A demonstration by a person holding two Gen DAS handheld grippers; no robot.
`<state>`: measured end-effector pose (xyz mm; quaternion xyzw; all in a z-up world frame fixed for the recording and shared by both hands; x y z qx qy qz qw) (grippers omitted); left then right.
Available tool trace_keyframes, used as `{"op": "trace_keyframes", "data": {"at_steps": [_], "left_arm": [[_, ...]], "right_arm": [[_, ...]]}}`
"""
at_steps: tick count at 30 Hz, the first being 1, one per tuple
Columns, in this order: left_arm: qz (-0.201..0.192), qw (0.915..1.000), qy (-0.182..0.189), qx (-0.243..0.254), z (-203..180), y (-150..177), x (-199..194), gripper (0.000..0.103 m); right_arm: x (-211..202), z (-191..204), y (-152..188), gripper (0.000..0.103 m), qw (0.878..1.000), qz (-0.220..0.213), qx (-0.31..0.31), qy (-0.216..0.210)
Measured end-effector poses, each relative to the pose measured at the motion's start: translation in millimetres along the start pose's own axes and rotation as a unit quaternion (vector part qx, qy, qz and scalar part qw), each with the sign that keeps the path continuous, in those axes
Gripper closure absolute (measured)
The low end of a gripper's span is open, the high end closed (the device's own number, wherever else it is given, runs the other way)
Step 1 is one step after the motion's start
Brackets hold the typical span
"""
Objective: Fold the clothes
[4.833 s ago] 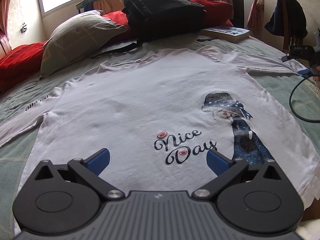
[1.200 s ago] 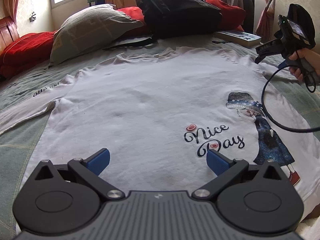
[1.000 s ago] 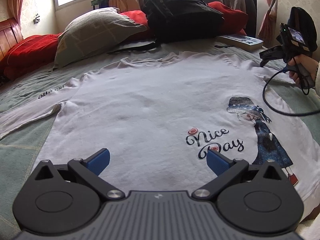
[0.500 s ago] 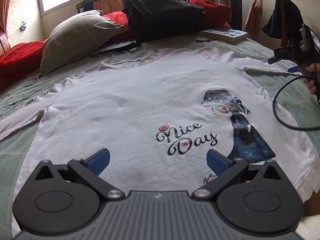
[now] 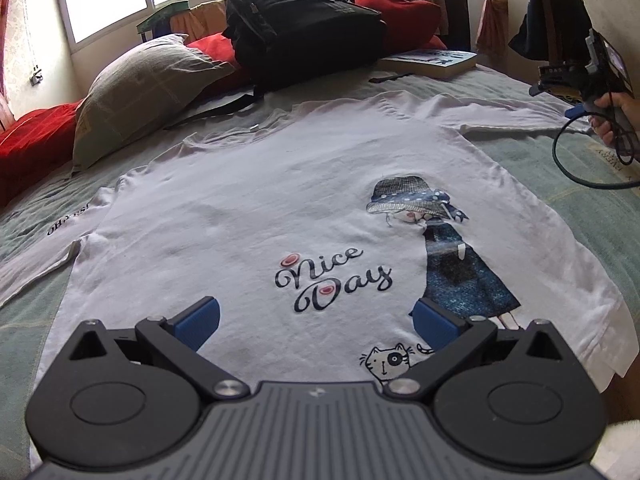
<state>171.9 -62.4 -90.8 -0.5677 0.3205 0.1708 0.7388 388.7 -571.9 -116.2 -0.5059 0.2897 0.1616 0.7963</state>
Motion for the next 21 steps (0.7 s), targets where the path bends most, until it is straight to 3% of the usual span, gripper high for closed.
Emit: {"op": "trace_keyframes", "data": {"at_steps": [2,5,7,10,13,17,21], "left_arm": [[0.0,1.0,-0.003,-0.002,0.3,-0.9,-0.9,0.001],[-0.001,1.0,-0.003,-0.002,-1.1,-2.4,-1.4,0.001],[-0.002,1.0,0.001,0.002,-4.5,-3.0,-1.8,0.001],[-0.004,1.0,0.004,0.008,-8.7,-3.2,-2.2,0.001],[-0.003,0.9999,0.004,0.011,-11.1,-2.2,-3.0,0.001],[-0.003,0.9999,0.001,0.011,-11.9,0.3,-5.8,0.001],[-0.006,1.0,-0.003,0.005,-9.5,2.6,-9.5,0.001]], "right_arm": [[5.8,-13.5,-2.4,0.0,1.0,-0.002,-0.005,0.009],[5.9,-42.8,-12.1,0.0,0.997,-0.005,0.004,0.071],[0.9,-48.0,-15.2,0.0,0.998,-0.005,0.036,0.054],[-10.5,-27.7,-9.5,0.0,0.998,0.006,0.017,0.056],[-20.1,8.6,5.7,0.0,0.999,0.012,-0.037,0.034],[-9.1,42.8,35.0,0.0,0.991,0.027,-0.123,0.053],[-17.3,31.4,50.7,0.0,0.989,0.016,-0.132,0.066]]}}
Point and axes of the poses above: each gripper's, at about its wrist camera, not at the fingertips, and x roughly the way its jaws point, z to its left, y to its underside, the point moved 8 cm from there along x, roughly the way its jaws point, and after that the axes turned 1 degree about -z, right-handed, at the moved point
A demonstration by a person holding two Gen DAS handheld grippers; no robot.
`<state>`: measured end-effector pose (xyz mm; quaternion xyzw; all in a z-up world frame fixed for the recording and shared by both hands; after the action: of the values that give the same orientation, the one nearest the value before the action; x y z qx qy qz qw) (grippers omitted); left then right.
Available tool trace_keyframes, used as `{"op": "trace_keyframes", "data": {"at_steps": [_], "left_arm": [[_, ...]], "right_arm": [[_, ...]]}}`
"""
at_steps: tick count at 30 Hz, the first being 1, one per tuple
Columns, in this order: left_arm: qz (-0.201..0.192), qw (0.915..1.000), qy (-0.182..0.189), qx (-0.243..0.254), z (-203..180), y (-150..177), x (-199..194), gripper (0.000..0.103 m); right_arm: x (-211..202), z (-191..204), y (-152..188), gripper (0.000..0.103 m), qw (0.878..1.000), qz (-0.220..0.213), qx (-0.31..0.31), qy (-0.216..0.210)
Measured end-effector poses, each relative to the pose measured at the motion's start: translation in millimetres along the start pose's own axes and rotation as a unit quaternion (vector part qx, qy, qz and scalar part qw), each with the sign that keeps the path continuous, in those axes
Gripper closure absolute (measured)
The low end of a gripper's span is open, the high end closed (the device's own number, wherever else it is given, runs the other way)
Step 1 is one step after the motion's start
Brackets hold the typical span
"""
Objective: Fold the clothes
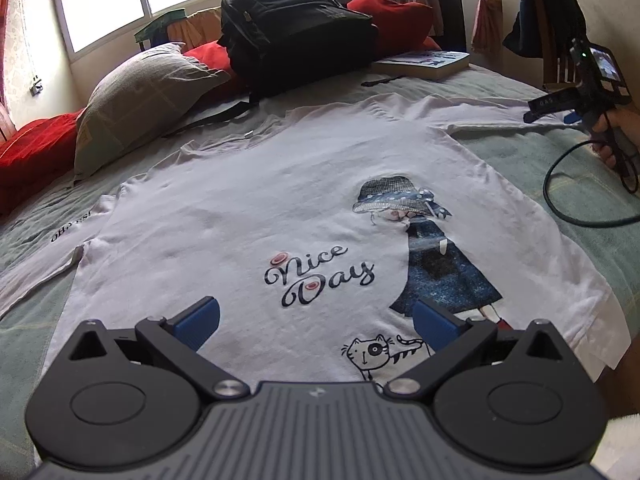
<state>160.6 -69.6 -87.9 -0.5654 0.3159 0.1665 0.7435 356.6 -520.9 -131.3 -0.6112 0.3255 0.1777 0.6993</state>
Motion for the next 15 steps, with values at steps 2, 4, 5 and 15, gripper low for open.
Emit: {"op": "trace_keyframes", "data": {"at_steps": [2,4,5,15], "left_arm": [[0.0,1.0,-0.002,-0.005,1.5,0.6,-0.1,0.001],[0.0,1.0,0.0,-0.004,1.3,1.0,-0.1,0.001],[-0.001,1.0,0.001,-0.002,0.7,1.2,-0.4,0.001],[-0.006,1.0,-0.003,-0.002,1.9,1.0,-4.0,0.001]], "right_arm": [[-6.1,-4.3,4.3,0.0,1.0,-0.004,0.005,0.006],[-11.3,-4.7,4.3,0.0,1.0,0.0,0.008,0.02],[-13.9,-4.9,4.3,0.0,1.0,0.002,0.009,0.026],[-19.0,118.8,-16.9,0.0,0.996,-0.02,-0.051,-0.076]]}}
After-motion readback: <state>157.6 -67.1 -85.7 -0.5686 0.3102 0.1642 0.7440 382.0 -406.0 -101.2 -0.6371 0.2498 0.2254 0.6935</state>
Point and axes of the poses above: each gripper's, at about its wrist camera, not at the fingertips, and x roughly the way its jaws point, z to its left, y to its underside, the point moved 8 cm from there along x, roughly the way its jaws point, and after that the axes turned 1 degree about -z, right-handed, at the moved point
